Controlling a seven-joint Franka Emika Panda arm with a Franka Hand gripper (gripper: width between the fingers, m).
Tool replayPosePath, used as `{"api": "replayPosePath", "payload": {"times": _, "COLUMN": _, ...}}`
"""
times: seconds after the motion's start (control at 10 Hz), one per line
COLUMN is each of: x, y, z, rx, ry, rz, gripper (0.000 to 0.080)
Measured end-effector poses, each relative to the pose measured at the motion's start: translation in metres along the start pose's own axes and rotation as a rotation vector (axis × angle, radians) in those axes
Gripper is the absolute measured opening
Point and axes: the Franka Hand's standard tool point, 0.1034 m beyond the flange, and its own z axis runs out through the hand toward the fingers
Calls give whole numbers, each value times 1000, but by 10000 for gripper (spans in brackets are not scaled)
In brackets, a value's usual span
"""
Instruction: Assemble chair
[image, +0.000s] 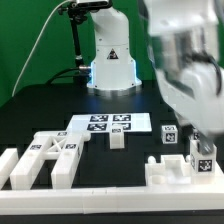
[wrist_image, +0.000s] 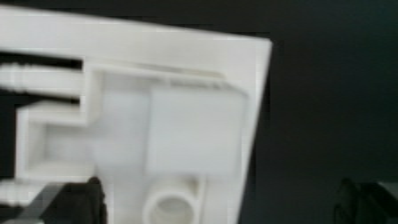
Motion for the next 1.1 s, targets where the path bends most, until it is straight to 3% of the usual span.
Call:
{"api": "replayPosePath", "payload": {"times": 0.1, "x": 13, "y": -5, "z": -11, "rx": 19, "ry": -4, "rz": -11, "gripper": 649}}
{"api": "replayPosePath", "payload": {"times": 0.3, "x": 3, "y": 0, "z": 0, "rx": 2, "ry": -5, "rz": -20, "gripper": 649}}
{"api": "replayPosePath", "payload": {"times": 0.7, "x": 8, "y": 2, "z": -5, "rx": 3, "ry": -5, "rz": -126, "gripper": 649}}
{"api": "replayPosePath", "payload": {"times": 0.9, "x": 32, "y": 32, "z": -14, "rx": -11, "ry": -2, "rz": -387, "gripper": 649}}
{"api": "replayPosePath", "payload": {"times": 1.0, "x": 32, "y": 37, "z": -17, "rx": -33, "ry": 14, "rz": -455, "gripper": 649}}
{"api": "replayPosePath", "payload": {"times": 1.1, "x": 28, "y": 34, "z": -17, "rx": -20, "ry": 31, "rz": -553, "gripper": 649}}
